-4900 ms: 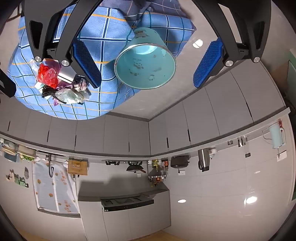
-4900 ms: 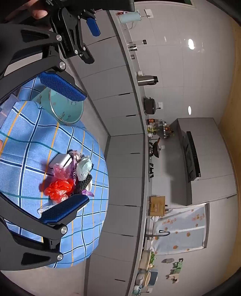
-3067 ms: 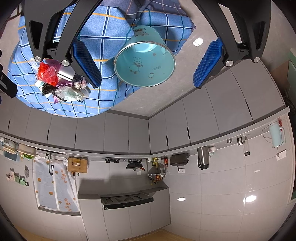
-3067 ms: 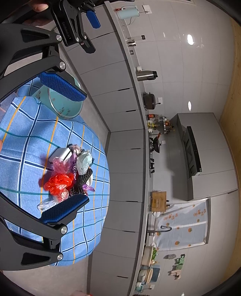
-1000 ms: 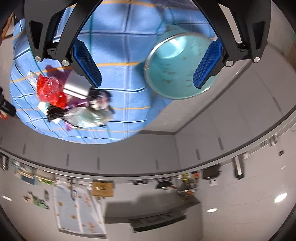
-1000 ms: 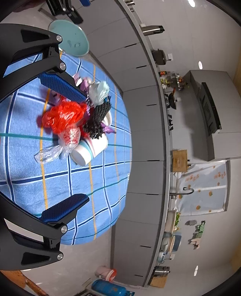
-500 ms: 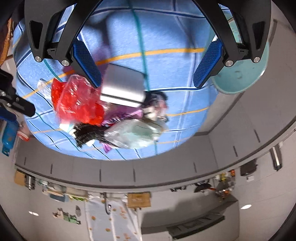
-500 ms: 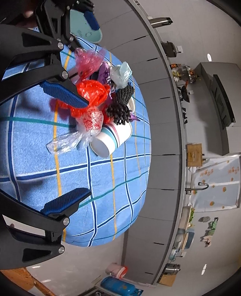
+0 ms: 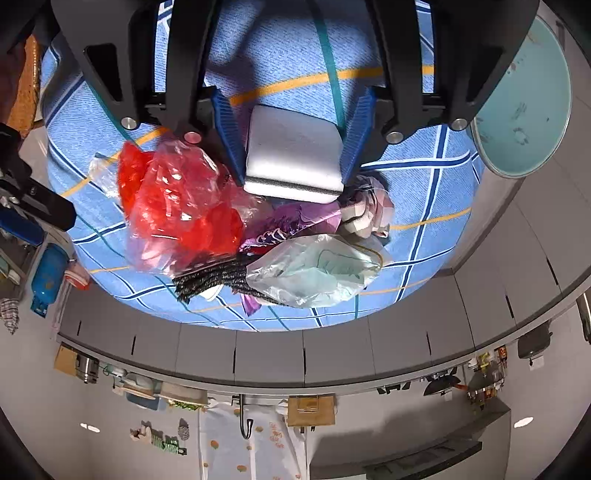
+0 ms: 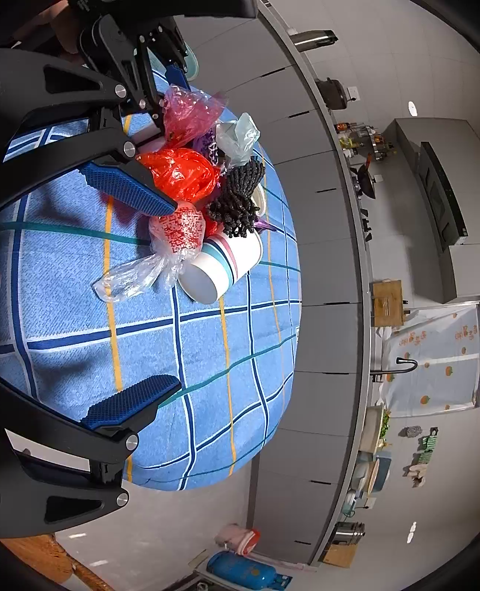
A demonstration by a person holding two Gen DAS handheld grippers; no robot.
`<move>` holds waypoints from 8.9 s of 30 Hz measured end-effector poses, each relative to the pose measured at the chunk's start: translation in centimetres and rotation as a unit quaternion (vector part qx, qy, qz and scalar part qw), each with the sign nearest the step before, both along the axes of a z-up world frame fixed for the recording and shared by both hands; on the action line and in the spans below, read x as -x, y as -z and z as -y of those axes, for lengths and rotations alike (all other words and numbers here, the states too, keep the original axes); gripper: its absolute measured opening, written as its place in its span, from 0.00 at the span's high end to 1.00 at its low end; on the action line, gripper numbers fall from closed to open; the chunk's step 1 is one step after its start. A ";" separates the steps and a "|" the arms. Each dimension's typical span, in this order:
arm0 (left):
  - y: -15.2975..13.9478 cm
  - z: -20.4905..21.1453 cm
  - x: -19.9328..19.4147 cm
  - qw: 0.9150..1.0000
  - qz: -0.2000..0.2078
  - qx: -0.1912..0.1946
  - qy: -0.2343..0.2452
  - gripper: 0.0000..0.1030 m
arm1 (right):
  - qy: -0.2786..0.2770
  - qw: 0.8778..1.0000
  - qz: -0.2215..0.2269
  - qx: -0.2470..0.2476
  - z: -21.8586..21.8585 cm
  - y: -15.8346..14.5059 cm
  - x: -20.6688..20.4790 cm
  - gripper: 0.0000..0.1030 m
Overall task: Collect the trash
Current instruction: 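Grasp the white sponge with the left tool while the right tool grasps the red bag, then carry sponge and red bag over the teal bucket and open both tools, then move both open tools back toward the trash pile on the table, then grasp the pink bag with the left tool while the right tool grasps the clear printed bag, then lower the pink bag into the bucket and open the left tool while the right tool holds its bag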
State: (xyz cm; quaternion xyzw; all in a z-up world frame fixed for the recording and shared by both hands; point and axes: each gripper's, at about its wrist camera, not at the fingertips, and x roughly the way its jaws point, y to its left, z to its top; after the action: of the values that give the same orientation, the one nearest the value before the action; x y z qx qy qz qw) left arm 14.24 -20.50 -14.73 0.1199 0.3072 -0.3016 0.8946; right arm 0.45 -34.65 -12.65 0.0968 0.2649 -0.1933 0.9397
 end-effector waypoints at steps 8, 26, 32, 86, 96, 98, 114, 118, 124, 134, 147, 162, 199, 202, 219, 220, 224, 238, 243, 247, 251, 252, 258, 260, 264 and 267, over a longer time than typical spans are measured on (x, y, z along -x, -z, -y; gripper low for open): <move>-4.7 -3.1 2.1 0.996 0.076 0.023 -0.035 0.53 | -0.024 1.000 0.011 -0.001 -1.2 -0.5 -0.5 0.17; -5.1 -7.5 2.1 0.990 0.093 0.019 -0.102 0.52 | -0.108 0.994 -0.009 0.005 -5.4 0.1 -4.8 0.40; -4.9 -9.7 1.1 0.987 0.087 0.020 -0.132 0.52 | -0.127 0.991 -0.032 -0.004 -5.7 1.5 -5.9 0.82; -4.7 -25.6 -4.7 0.950 0.064 0.004 -0.304 0.46 | -0.329 0.944 0.004 0.012 -25.0 -2.5 -15.6 0.90; -3.8 -26.1 -5.4 0.949 0.056 0.002 -0.309 0.35 | -0.335 0.942 -0.019 -0.001 -25.4 -0.3 -17.1 0.76; -3.8 -26.4 -5.4 0.947 0.058 0.002 -0.314 0.29 | -0.334 0.942 -0.019 -0.003 -25.3 -0.3 -17.1 0.73; -4.5 -26.2 -4.3 0.945 0.072 0.001 -0.320 0.13 | -0.320 0.947 -0.008 -0.002 -23.9 -1.9 -15.3 0.62; -5.2 -25.9 -3.8 0.944 0.079 0.007 -0.321 0.08 | -0.309 0.951 -0.003 0.000 -22.9 -2.3 -14.2 0.60; -5.8 -24.0 -2.3 0.950 0.090 0.010 -0.300 0.07 | -0.289 0.957 0.007 0.006 -20.9 -3.1 -11.9 0.58; -6.7 -19.4 0.2 0.963 0.098 0.006 -0.250 0.06 | -0.247 0.968 0.031 0.014 -16.6 -4.5 -7.7 0.52; -6.6 -12.5 2.0 0.981 0.091 0.014 -0.170 0.05 | -0.144 0.989 0.031 0.014 -7.6 -3.5 -2.2 0.49; -4.4 -3.2 4.1 0.995 0.071 0.006 -0.070 0.05 | -0.073 0.997 0.009 0.015 -1.7 -0.9 0.6 0.46; -1.0 0.2 5.1 0.999 0.010 -0.005 0.041 0.82 | -0.078 0.995 -0.054 -0.027 0.3 4.6 -2.2 0.93; -2.4 -0.3 5.8 0.999 0.032 0.002 0.038 0.82 | -0.081 0.996 -0.038 -0.020 0.0 3.4 -1.3 0.93; -7.9 -6.8 5.3 0.994 0.089 0.046 -0.045 0.82 | -0.092 0.994 0.058 0.000 -1.2 -4.7 3.0 0.94; -8.0 -7.1 5.3 0.994 0.089 0.047 -0.048 0.82 | -0.093 0.994 0.060 0.000 -1.3 -5.0 3.1 0.94; -8.6 -8.6 4.6 0.992 0.093 0.053 -0.066 0.82 | -0.098 0.993 0.069 0.002 -1.8 -5.9 3.4 0.94; -10.3 -10.6 4.6 0.988 0.108 0.068 -0.087 0.82 | -0.110 0.988 0.110 0.008 -3.5 -9.0 4.7 0.94; -10.1 -11.2 4.7 0.987 0.112 0.065 -0.099 0.82 | -0.123 0.986 0.116 0.003 -4.3 -9.2 3.9 0.94; -10.2 -12.1 4.0 0.985 0.110 0.061 -0.116 0.82 | -0.138 0.983 0.120 -0.001 -4.9 -9.3 2.8 0.94; -10.0 -13.3 3.2 0.983 0.108 0.058 -0.136 0.82 | -0.154 0.980 0.124 -0.003 -5.8 -9.6 1.7 0.94; -10.0 -13.6 3.0 0.982 0.108 0.058 -0.140 0.82 | -0.159 0.979 0.125 -0.003 -6.2 -9.7 1.4 0.94; -9.8 -15.6 2.0 0.978 0.110 0.051 -0.169 0.82 | -0.185 0.975 0.125 -0.009 -7.9 -9.7 -0.6 0.94; -9.6 -16.5 1.5 0.977 0.108 0.049 -0.179 0.82 | -0.194 0.973 0.124 -0.011 -8.5 -9.7 -1.2 0.94; -9.4 -17.8 0.8 0.974 0.106 0.046 -0.196 0.82 | -0.209 0.970 0.123 -0.013 -9.6 -9.7 -2.2 0.94; -9.3 -18.6 0.4 0.971 0.108 0.041 -0.207 0.82 | -0.219 0.968 0.122 -0.015 -10.3 -9.7 -2.9 0.94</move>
State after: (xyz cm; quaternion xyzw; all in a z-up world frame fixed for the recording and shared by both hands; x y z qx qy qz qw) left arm 13.86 -1.90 -5.46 0.0487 0.2143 -0.1071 0.9696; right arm 3.32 -24.34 -2.97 0.0731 0.1658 0.0338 0.9829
